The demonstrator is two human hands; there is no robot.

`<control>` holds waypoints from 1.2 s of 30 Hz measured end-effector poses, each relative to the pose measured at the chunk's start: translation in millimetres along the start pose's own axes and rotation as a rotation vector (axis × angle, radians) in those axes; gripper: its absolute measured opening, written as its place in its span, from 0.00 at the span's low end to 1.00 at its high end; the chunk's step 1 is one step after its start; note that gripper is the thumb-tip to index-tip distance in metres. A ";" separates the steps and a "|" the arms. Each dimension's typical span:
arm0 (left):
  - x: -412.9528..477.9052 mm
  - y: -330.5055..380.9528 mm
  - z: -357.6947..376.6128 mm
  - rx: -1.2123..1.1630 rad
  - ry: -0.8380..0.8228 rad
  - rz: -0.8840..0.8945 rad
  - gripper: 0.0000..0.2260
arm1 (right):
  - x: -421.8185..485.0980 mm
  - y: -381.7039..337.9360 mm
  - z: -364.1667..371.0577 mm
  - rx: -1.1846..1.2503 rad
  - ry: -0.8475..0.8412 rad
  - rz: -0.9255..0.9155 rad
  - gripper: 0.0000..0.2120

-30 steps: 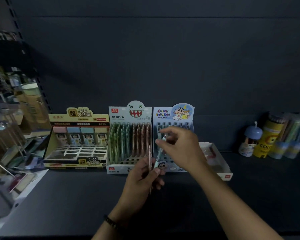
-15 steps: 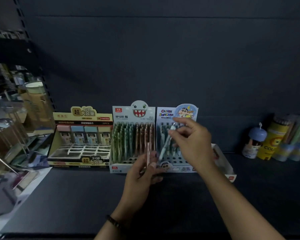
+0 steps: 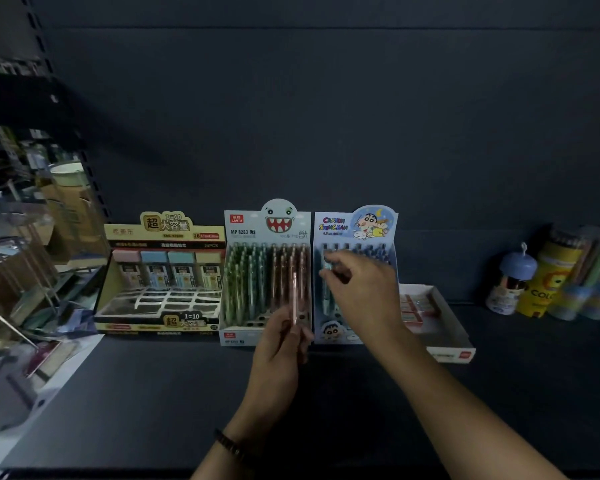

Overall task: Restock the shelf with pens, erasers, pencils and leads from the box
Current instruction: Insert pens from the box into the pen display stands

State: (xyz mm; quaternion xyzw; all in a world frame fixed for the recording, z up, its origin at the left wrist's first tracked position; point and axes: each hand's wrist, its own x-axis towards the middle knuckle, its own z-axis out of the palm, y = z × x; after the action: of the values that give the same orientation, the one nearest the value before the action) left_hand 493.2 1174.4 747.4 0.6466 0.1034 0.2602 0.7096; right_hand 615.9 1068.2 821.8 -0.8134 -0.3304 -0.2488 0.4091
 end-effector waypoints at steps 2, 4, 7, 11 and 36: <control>-0.7 1.5 -0.1 -0.021 -0.022 -0.006 0.08 | 0.5 -0.1 0.3 -0.050 -0.052 -0.006 0.08; -1.7 4.1 0.9 -0.054 -0.048 -0.018 0.07 | 3.0 -0.4 -1.2 -0.049 -0.114 0.035 0.07; -1.4 3.7 1.2 -0.086 -0.051 -0.018 0.07 | 7.2 -3.2 -6.5 -0.054 -0.156 0.060 0.07; -3.0 -0.2 0.3 -0.112 -0.080 -0.002 0.11 | -4.3 -8.8 -20.1 0.124 -0.076 0.146 0.10; -19.4 -4.0 -44.7 1.285 -0.004 0.340 0.29 | 2.7 -35.9 8.3 0.104 0.002 0.035 0.05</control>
State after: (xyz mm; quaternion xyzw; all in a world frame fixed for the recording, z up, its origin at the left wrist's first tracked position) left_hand 456.2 1203.1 733.6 0.9489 0.1333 0.2539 0.1319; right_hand 592.2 1092.1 837.1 -0.7963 -0.3282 -0.2249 0.4556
